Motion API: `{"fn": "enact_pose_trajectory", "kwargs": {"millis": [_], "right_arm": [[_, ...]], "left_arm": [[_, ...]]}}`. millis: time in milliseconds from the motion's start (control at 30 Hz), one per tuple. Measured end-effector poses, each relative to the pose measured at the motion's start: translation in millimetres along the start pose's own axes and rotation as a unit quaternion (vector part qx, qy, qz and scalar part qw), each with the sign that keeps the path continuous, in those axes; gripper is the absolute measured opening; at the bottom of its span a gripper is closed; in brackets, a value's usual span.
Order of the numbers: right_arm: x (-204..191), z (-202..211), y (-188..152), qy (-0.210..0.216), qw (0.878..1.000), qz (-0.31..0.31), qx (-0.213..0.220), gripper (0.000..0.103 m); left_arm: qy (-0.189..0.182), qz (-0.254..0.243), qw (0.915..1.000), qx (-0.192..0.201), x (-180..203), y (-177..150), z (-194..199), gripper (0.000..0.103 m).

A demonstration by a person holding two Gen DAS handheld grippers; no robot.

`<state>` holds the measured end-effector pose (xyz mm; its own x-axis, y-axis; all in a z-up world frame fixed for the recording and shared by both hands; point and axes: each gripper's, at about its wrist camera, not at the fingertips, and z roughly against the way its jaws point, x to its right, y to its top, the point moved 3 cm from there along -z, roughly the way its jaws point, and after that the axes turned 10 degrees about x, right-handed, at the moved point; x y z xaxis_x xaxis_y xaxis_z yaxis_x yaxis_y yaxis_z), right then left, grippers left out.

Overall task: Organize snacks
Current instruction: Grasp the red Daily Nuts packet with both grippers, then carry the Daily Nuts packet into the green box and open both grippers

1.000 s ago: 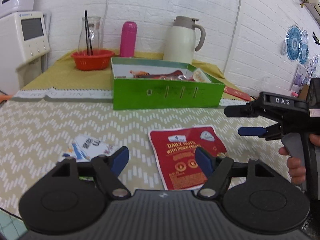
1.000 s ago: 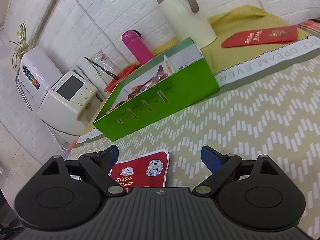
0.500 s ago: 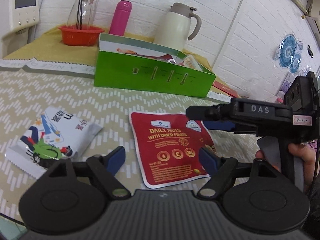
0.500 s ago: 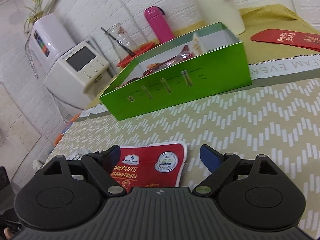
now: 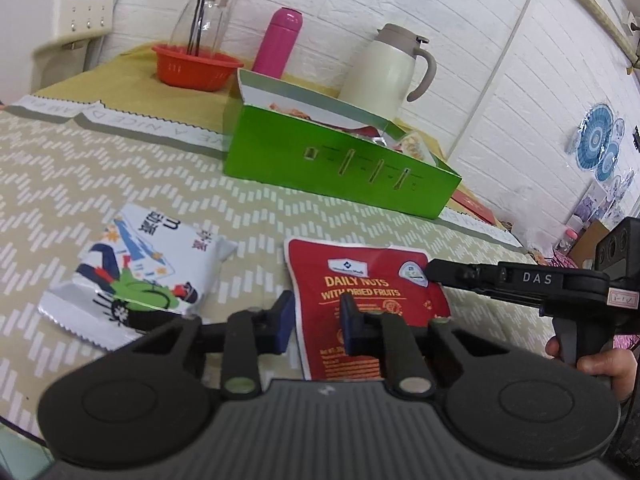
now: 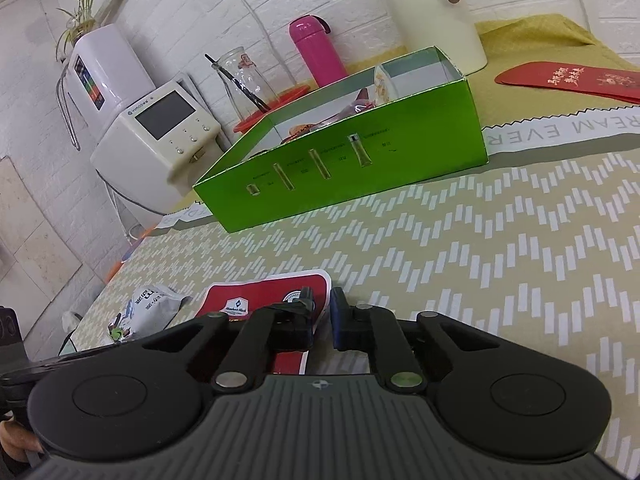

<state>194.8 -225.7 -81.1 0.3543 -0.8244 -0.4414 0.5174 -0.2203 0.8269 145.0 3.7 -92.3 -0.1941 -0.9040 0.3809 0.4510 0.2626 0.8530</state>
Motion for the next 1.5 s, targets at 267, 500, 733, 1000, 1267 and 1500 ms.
{"fn": "enact_pose_trajectory", "kwargs": {"millis": [267, 500, 733, 1000, 1267, 1500], "right_arm": [[-9.8, 17.2, 12.0, 0.042, 0.998, -0.013, 0.052, 0.008], [39.1, 8.9, -4.9, 0.127, 0.958, -0.256, 0.038, 0.025], [14.7, 2.7, -13.0, 0.129, 0.966, -0.224, -0.009, 0.047], [-10.6, 11.8, -10.0, 0.135, 0.973, -0.186, 0.008, 0.018], [-1.6, 22.3, -1.3, 0.166, 0.959, -0.226, 0.041, 0.017], [12.6, 24.8, -6.3, 0.16, 0.952, -0.257, 0.041, 0.016]], "left_arm": [[0.005, 0.005, 1.0, 0.003, -5.4, -0.9, 2.4, 0.0], [0.007, -0.007, 0.9999, 0.003, -2.9, -2.7, 2.8, 0.0], [-0.009, -0.004, 0.9999, 0.0, -2.0, -2.6, 0.6, 0.004], [-0.072, -0.014, 0.9972, -0.015, 9.9, -1.5, 10.3, 0.102], [-0.102, 0.111, 0.9885, -0.015, -11.0, 0.7, 11.2, 0.034], [-0.101, 0.09, 0.9907, -0.006, -8.2, 1.9, 15.9, 0.002]]}}
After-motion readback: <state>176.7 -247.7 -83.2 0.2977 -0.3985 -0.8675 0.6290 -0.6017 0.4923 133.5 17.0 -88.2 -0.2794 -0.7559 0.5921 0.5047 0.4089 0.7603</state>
